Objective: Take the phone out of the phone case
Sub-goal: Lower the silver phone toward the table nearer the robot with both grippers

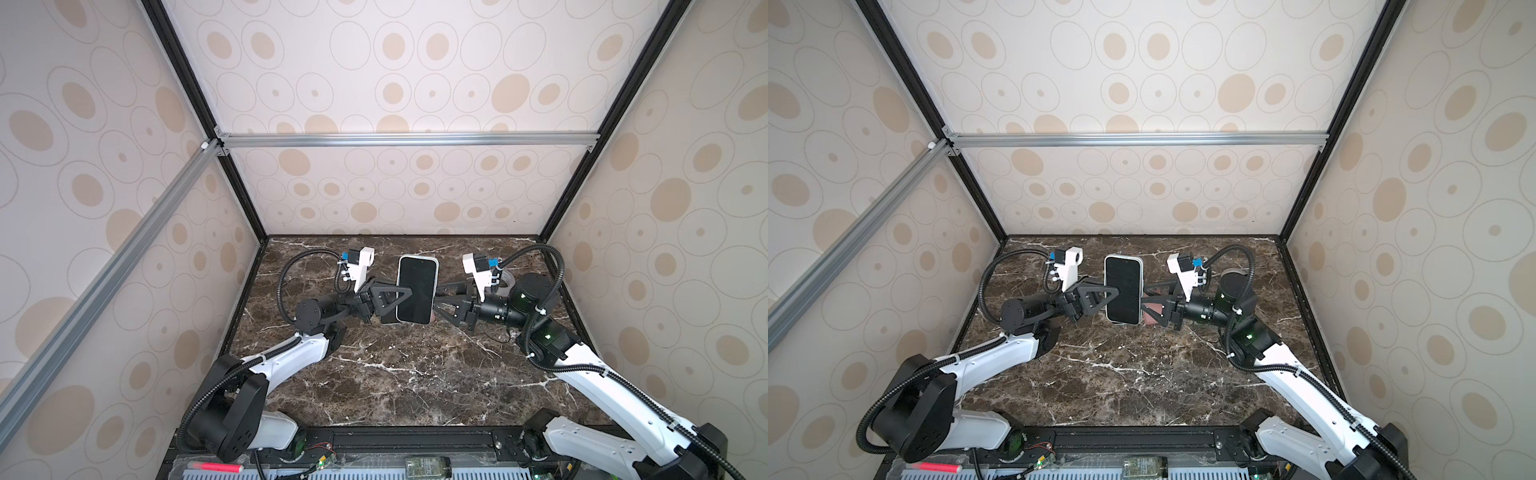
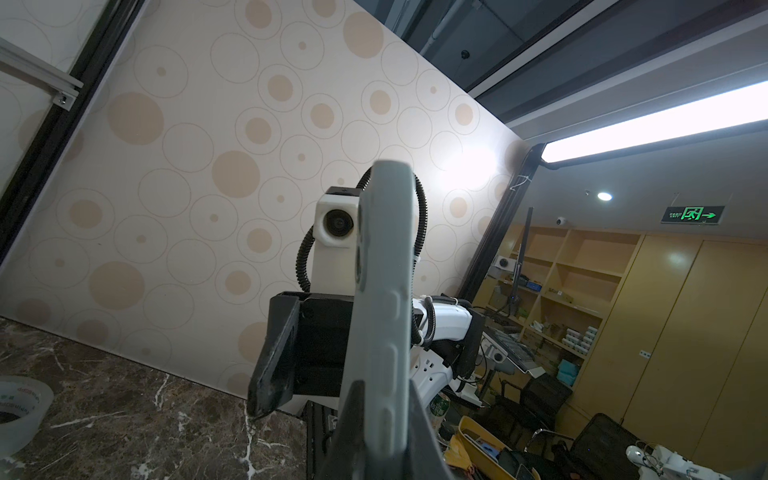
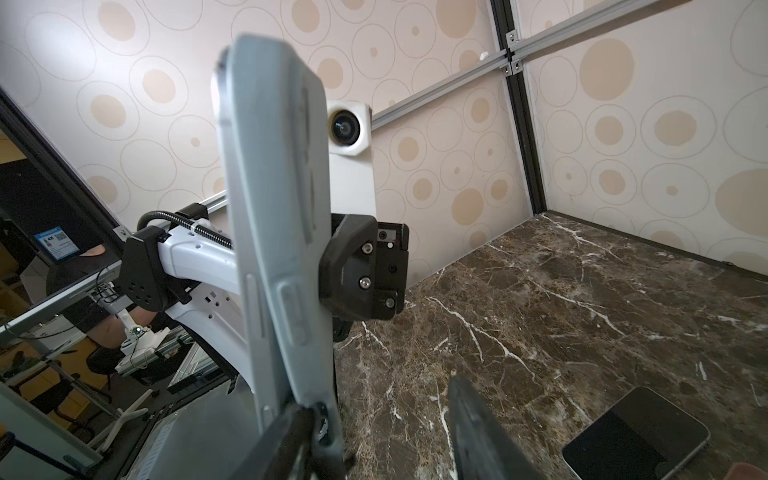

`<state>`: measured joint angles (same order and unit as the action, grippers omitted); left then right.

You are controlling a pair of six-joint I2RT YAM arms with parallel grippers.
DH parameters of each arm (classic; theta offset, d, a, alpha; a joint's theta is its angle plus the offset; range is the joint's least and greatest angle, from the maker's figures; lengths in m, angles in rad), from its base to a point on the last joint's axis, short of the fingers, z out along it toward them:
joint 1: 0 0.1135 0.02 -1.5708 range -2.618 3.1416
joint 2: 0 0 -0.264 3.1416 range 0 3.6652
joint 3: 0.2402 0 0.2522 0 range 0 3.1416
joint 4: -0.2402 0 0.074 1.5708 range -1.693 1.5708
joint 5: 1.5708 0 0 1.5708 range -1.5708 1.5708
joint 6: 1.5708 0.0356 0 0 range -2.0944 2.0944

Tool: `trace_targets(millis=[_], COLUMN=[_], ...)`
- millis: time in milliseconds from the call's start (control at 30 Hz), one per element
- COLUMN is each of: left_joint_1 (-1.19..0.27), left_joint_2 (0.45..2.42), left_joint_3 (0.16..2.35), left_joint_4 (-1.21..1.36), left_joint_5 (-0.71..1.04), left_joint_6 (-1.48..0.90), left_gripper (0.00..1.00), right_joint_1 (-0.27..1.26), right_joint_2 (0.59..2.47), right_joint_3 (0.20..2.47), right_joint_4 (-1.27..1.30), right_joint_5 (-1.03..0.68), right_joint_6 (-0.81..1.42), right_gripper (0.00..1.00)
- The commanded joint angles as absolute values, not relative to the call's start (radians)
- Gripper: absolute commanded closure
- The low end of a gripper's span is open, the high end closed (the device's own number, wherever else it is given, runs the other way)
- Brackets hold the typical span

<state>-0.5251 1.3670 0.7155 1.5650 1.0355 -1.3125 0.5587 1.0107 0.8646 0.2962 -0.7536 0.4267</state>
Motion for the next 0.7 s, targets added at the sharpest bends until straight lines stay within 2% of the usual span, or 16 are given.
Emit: trace_targets(millis=[0, 300, 500, 667], left_joint_1=[-0.558, -0.559, -0.556, -0.551], left_joint_2=[1.327, 1.314, 1.286, 1.276], left_joint_3=[0.710, 0.675, 0.650, 0.619], left_joint_4=[1.623, 1.512, 1.318, 1.263], left_joint_5=[1.126, 1.105, 1.052, 1.020], left_joint_6=[-1.269, -1.197, -1.072, -1.034], left_gripper=[1.00, 1.00, 1.00, 1.00], right_joint_1=[0.546, 0.546, 0.546, 0.546], right_joint_2=[1.027, 1.040, 1.042, 1.032], right_joint_3=[0.885, 0.877, 0.833, 0.769], right_joint_4=[0.433, 0.535, 0.525, 0.535], right_joint_5=[-0.695, -0.771, -0.842, -0.836], right_joint_6=[0.486, 0.537, 0.560, 0.593], right_gripper=[0.48, 0.51, 0.63, 0.78])
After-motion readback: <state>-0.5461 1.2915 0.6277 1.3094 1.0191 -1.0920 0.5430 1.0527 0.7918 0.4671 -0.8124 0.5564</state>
